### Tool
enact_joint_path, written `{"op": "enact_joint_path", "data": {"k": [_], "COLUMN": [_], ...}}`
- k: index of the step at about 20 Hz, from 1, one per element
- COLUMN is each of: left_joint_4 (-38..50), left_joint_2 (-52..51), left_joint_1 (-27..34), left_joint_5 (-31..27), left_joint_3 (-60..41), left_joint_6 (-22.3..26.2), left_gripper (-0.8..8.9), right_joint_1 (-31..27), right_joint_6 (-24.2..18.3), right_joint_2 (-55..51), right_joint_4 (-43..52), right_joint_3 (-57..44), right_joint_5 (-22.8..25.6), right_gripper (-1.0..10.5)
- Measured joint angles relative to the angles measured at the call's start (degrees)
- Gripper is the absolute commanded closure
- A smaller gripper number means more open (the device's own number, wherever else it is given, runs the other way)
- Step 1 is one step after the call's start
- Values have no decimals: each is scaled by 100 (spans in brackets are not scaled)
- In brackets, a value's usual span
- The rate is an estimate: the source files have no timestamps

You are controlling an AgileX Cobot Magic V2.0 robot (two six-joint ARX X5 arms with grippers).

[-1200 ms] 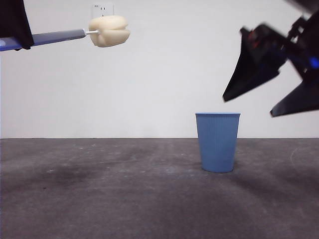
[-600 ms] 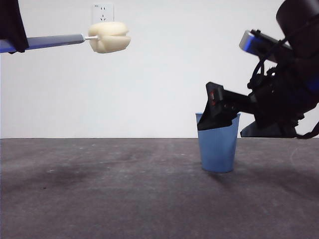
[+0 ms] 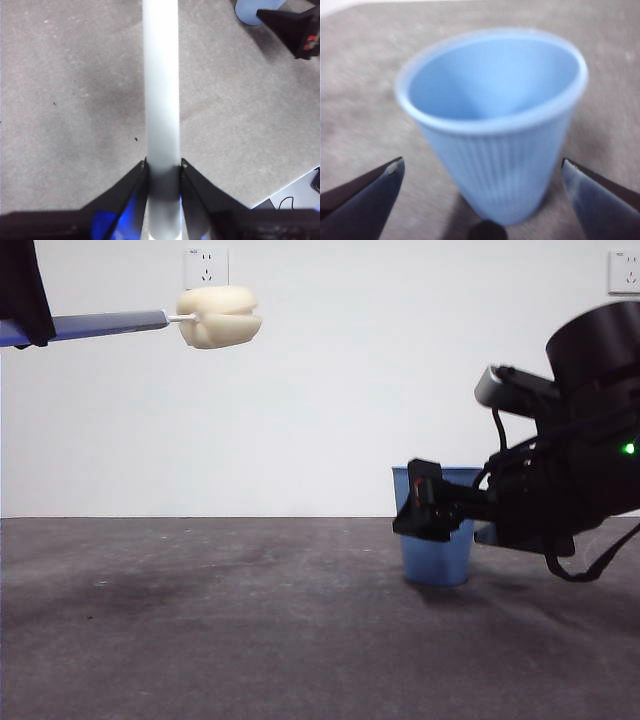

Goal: Pick up the cup brush,pick up the cup,insert the brush into the cup,clean the cup,put the cup brush back,put the cup back to the fixed position on the table

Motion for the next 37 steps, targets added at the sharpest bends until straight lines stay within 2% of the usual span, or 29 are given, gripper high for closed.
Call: {"op": "enact_joint_path", "data": {"k": [7, 9, 12, 16, 20, 24, 27, 31, 34, 37], "left_joint_4": [2, 0, 2, -2, -44, -101, -195, -437, -704, -942], "left_joint_2": [0, 0, 0, 0, 0, 0, 46, 208, 407, 702], "left_joint_1": [0, 0, 0, 0, 0, 0, 0, 0, 0, -85], "left_joint_5": [0, 0, 0, 0, -4, -4, -4, -4, 26, 247], "left_joint_3": [0, 0, 0, 0, 0, 0, 0, 0, 0, 0], "left_joint_6": [0, 0, 0, 0, 118, 452, 859, 1464, 1926, 2415], "left_gripper": [822, 822, 822, 822, 822, 822, 822, 822, 822, 822], "right_joint_1": [-83, -83, -83, -83, -42, 310, 507, 667, 852, 1298], "right_joint_6": [-223, -234, -234, -258, -282, -723, -1215, -1803, -2232, -2970], "right_joint_2": [205, 245, 321, 323, 170, -1075, -2264, -3075, -3132, -3132], "right_joint_4": [48, 61, 24, 37, -271, -1775, -3615, -6094, -7300, -8113], "right_joint_3": [514, 643, 671, 675, 680, 678, 892, 1110, 1322, 1567], "right_joint_5": [0, 0, -2, 0, -92, -129, -28, 461, 870, 1628], "right_gripper": [307, 484, 626, 943, 963, 963, 963, 963, 963, 963]}}
